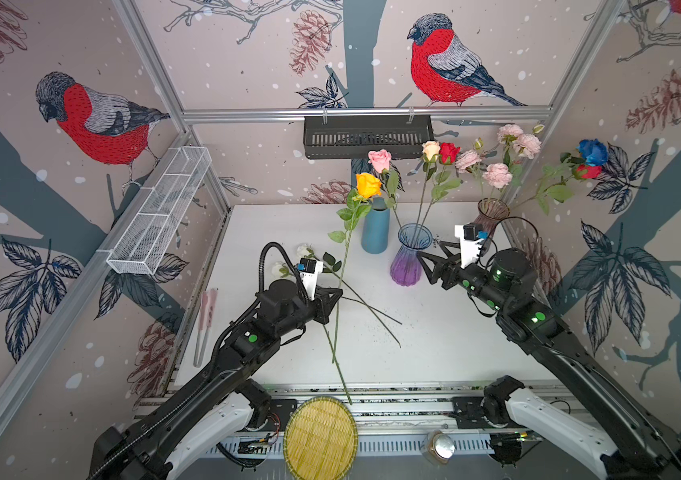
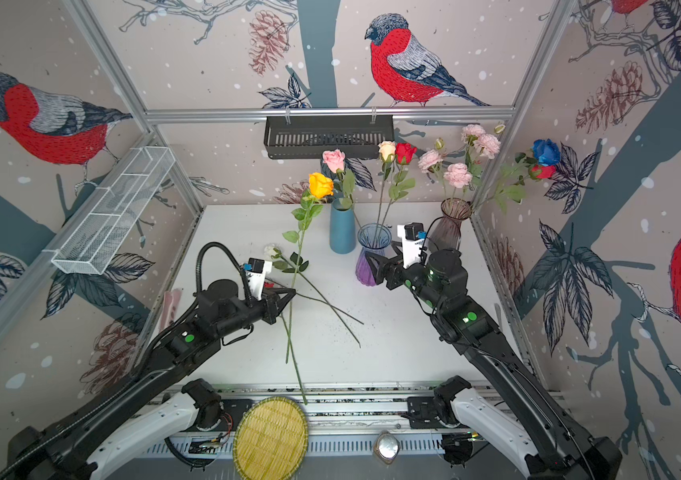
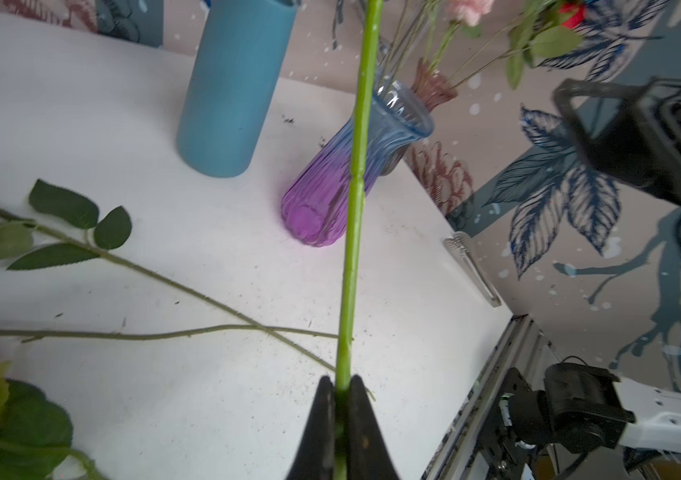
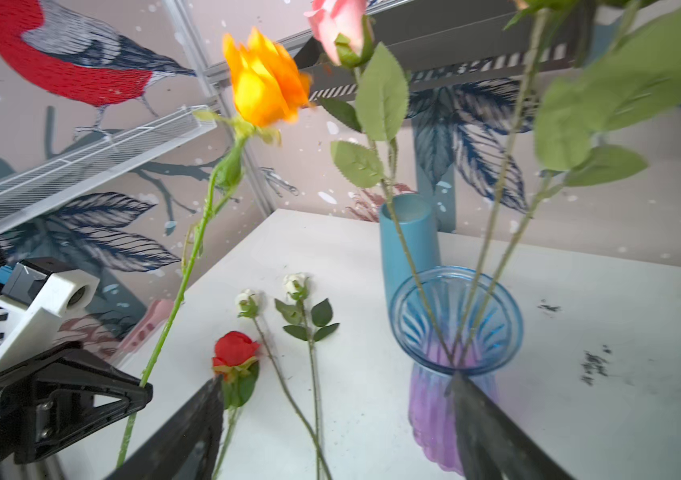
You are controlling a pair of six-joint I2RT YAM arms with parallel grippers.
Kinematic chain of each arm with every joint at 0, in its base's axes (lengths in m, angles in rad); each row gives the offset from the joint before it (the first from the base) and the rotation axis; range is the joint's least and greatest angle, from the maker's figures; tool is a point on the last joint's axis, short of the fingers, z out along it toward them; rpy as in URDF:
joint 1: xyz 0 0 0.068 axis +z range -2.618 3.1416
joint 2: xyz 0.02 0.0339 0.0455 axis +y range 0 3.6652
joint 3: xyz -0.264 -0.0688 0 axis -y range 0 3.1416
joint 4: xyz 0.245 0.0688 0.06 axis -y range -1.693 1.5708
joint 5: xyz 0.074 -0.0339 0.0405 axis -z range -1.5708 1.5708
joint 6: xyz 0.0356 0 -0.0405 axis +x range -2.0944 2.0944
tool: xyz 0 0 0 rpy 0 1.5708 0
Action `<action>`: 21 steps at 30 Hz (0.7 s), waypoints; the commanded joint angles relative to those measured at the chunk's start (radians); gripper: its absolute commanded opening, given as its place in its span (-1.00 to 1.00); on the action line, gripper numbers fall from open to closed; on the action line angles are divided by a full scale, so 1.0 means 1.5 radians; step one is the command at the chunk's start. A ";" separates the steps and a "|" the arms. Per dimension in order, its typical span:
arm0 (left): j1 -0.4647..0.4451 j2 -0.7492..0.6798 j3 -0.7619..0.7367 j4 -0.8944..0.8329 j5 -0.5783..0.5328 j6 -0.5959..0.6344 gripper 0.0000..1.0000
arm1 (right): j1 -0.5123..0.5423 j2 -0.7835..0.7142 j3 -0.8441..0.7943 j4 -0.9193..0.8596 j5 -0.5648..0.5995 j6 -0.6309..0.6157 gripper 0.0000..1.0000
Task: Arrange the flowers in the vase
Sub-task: 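Lift the yellow rose upright with the left gripper while the right gripper reaches its stem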
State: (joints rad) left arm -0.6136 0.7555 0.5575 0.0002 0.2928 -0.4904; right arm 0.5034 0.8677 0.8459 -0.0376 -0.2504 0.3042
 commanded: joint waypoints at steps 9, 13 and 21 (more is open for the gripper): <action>-0.008 -0.052 -0.049 0.222 0.166 -0.034 -1.00 | 0.159 0.144 0.072 0.147 -0.227 0.090 0.38; -0.018 -0.054 -0.045 0.223 0.165 -0.030 -1.00 | 0.204 0.182 0.098 0.172 -0.224 0.097 0.30; -0.026 -0.058 -0.034 0.219 0.181 -0.024 -1.00 | 0.213 0.248 0.132 0.210 -0.258 0.153 -0.04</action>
State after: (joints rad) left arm -0.6502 0.6704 0.4942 0.2642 0.5316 -0.5251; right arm 0.8192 1.2247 1.0302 0.2016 -0.5972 0.4866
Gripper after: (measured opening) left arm 0.079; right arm 0.494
